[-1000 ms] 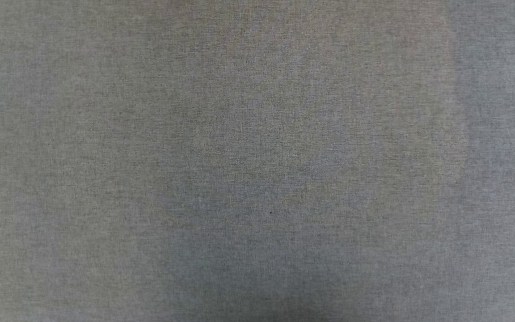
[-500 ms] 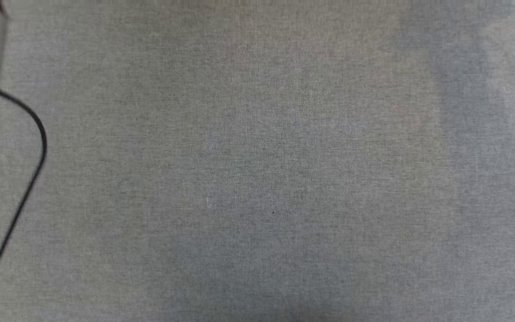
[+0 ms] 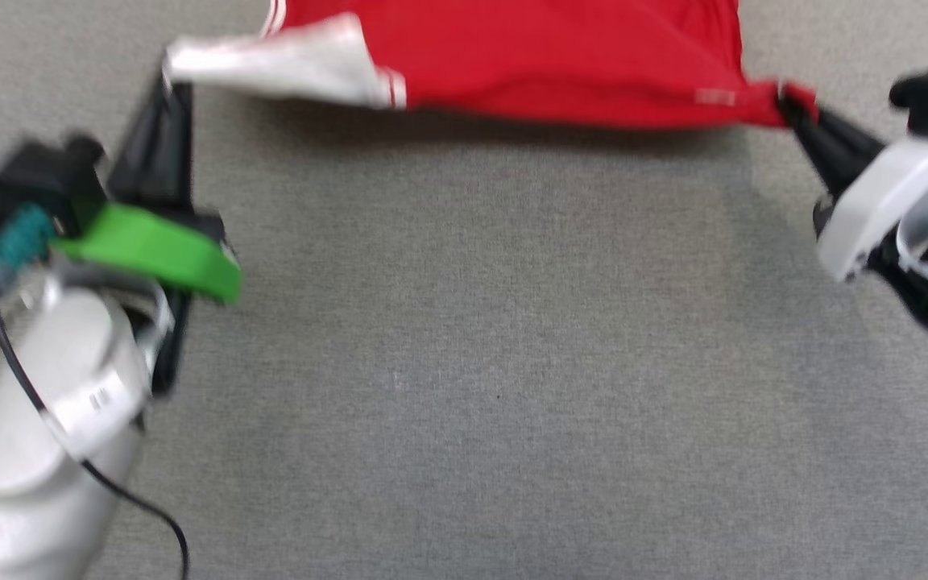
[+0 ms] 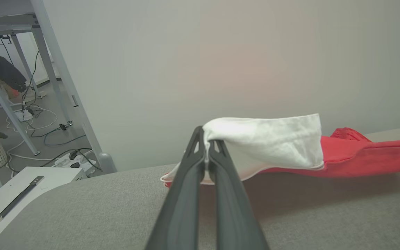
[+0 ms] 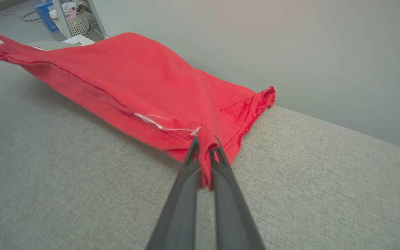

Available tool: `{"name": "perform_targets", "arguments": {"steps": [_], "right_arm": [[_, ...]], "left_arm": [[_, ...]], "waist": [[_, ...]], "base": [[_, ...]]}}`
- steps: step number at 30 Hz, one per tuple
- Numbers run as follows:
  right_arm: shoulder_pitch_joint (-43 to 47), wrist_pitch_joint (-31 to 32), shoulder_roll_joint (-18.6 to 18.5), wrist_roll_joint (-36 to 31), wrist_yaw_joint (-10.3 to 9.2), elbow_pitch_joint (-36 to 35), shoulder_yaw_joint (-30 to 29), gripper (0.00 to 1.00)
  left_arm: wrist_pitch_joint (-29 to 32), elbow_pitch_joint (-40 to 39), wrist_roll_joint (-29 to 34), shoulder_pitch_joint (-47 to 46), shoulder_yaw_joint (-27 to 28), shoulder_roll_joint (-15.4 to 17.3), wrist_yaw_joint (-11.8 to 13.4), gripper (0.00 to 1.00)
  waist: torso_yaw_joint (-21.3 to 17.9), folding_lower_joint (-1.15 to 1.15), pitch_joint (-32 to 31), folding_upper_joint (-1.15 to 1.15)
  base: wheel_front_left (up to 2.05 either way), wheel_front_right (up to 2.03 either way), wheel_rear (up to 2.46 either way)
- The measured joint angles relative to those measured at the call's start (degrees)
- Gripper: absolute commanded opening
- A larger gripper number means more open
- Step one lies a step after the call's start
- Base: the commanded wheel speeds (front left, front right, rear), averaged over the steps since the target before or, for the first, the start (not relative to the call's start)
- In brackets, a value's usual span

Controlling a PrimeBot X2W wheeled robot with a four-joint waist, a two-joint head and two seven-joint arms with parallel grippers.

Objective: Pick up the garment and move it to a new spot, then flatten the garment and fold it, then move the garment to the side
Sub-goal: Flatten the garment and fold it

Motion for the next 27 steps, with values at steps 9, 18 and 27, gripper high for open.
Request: {"name": "perform_targets", "arguments": {"steps": [9,18,27], "right_arm": [[14.07,1.58,-5.67,3.97,0.00,-5.79,3.74,0.00],[28.45,1.59,-9.37,6.89,0.00,-9.66,3.97,0.00],[42.49,2.89,-10.92,9.48,0.00,-13.51,0.18,0.00]], "left_arm": [[0.62,-6.30,-3.52,22.21,-2.42,0.11,5.50,0.00],[2.35,-7.17,-6.91,36.68,-5.44,-0.33,7.79,0.00],[5.46,-8.47,-12.11,47.04,-6.75,-0.43,8.51,0.00]], "waist": [[0.83,0.00,-7.51,0.00],[1.47,0.00,-14.39,0.00],[1.92,0.00,-19.37,0.00]], "base": [[0.00,0.00,0.00],[0.00,0.00,0.00],[0.00,0.00,0.00]]}}
